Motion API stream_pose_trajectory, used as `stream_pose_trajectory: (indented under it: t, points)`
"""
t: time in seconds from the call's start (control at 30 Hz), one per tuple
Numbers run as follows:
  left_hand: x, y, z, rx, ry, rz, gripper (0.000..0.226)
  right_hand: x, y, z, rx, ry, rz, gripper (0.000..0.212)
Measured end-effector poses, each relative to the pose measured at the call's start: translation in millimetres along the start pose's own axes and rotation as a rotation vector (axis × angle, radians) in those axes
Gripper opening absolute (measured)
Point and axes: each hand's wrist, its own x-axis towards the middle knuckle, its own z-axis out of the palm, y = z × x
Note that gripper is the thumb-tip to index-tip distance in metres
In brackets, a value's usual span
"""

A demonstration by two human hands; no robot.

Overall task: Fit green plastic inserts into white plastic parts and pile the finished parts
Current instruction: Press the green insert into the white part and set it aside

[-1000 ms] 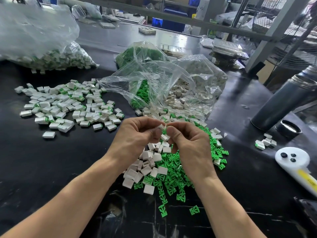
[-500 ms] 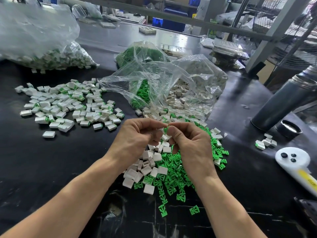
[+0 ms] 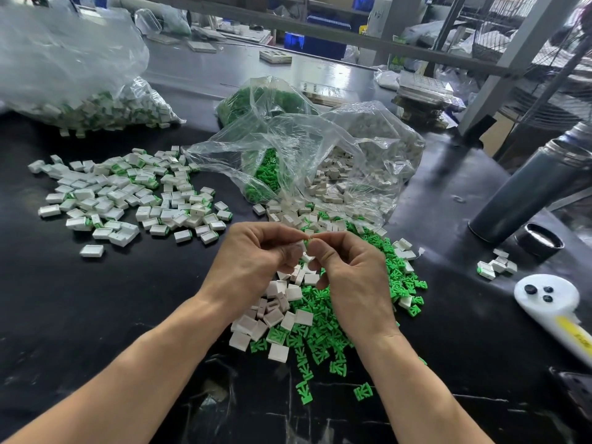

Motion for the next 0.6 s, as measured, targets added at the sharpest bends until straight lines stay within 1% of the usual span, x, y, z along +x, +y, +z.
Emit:
stream_pose_trajectory:
  t: [0.13,0.23,0.33,0.6]
  points:
    - [0.0,1.7,1.5,0.039,0.025,0.005,0.021,1.1,-1.7,-2.1,-0.070,-0.037,0.023,0.008]
    - [-1.1,2.3,2.3,0.058,0.030,0.017,0.018,2.1,-2.1,-4.9,-0.182,-0.054,-0.008,0.008]
    - [-1.9,2.0,2.5,0.069,0.029,0.029,0.017,2.1,-3.6,-5.9,-0.236,-0.062,-0.025,0.009]
    - [-1.6,-0.2,1.5,0.091,0.043,0.053,0.025,-2.5,-4.7,1.2,-0.208,-0.030,-0.025,0.014]
